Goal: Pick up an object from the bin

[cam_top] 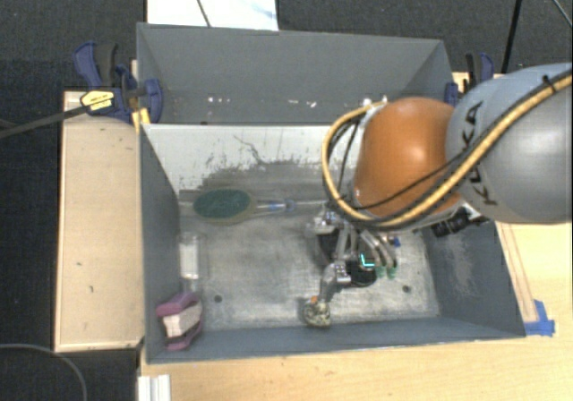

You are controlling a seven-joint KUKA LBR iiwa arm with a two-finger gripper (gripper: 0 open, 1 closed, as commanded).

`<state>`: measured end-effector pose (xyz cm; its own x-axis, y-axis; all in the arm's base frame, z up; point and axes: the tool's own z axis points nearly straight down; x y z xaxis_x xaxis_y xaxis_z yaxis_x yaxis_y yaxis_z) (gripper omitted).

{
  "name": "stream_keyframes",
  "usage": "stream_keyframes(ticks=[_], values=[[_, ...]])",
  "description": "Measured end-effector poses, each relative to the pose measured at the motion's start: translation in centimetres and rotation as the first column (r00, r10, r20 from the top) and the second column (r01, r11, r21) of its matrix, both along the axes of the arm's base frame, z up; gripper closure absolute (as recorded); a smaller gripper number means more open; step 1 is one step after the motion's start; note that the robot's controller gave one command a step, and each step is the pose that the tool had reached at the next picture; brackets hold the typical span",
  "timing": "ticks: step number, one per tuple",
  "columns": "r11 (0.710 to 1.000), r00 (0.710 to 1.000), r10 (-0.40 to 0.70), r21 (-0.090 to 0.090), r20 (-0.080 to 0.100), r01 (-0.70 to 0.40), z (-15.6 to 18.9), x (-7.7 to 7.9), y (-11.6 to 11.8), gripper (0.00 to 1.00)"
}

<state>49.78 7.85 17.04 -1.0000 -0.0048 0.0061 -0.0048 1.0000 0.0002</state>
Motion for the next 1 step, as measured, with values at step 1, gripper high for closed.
stream_keyframes(ticks=[1], values=[[0.992, 0.992, 0.125, 0.002, 0.015, -0.125, -9.87, 5.50, -4.89, 0.00]])
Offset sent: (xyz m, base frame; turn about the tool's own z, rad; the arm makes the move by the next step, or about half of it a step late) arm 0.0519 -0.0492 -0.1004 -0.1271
